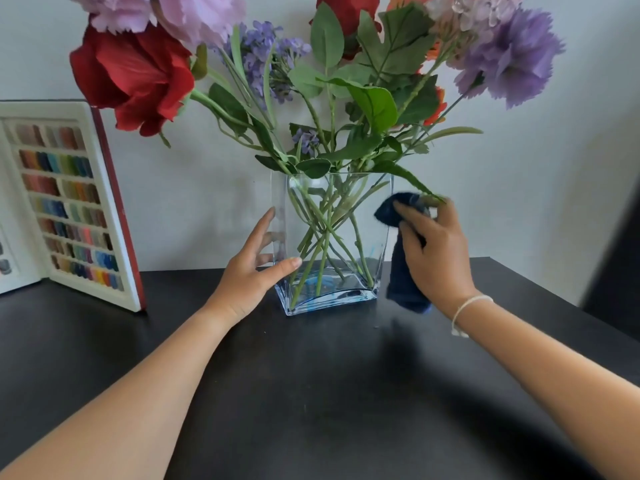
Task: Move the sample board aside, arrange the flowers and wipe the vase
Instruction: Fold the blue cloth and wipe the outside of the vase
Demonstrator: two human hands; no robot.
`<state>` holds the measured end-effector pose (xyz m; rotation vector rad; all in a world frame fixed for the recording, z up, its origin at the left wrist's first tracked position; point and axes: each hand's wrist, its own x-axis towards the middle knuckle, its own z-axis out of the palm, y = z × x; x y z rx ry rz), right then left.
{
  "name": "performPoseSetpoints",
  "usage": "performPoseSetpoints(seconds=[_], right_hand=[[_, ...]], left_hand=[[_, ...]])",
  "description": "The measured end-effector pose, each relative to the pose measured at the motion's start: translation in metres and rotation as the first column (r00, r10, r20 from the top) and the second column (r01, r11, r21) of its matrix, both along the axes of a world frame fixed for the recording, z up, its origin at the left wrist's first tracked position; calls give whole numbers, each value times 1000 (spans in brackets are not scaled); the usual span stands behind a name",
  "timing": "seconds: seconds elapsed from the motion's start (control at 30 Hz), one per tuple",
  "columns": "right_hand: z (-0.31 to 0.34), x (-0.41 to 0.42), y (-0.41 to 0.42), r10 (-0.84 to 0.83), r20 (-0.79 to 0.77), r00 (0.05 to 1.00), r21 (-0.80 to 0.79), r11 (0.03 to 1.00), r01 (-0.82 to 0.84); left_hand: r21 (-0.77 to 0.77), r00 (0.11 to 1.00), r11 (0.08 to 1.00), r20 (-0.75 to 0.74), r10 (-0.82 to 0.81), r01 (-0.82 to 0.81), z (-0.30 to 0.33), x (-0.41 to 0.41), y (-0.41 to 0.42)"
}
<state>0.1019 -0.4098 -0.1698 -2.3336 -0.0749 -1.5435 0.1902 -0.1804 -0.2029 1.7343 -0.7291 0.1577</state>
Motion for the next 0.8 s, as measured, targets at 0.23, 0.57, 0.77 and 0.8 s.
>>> performPoseSetpoints(seconds=[0.23,0.57,0.77,0.8], right_hand=[[-36,-15,2,41,-207,978,-189,979,-81],[-17,-10,5,82,-77,994,-218,971,-97],[-25,-18,-7,54,-371,927,-427,876,-222],[-23,-18,-9,37,-390,920,-472,850,-235]], left_hand=[[-9,1000,1000,-16,0,-1,2,-1,0],[4,1000,1000,-23,3,-3,2,-1,0],[-9,999,1000,-38,1,-1,4,-1,0],[-12,999,1000,-41,-3,2,4,-2,1]])
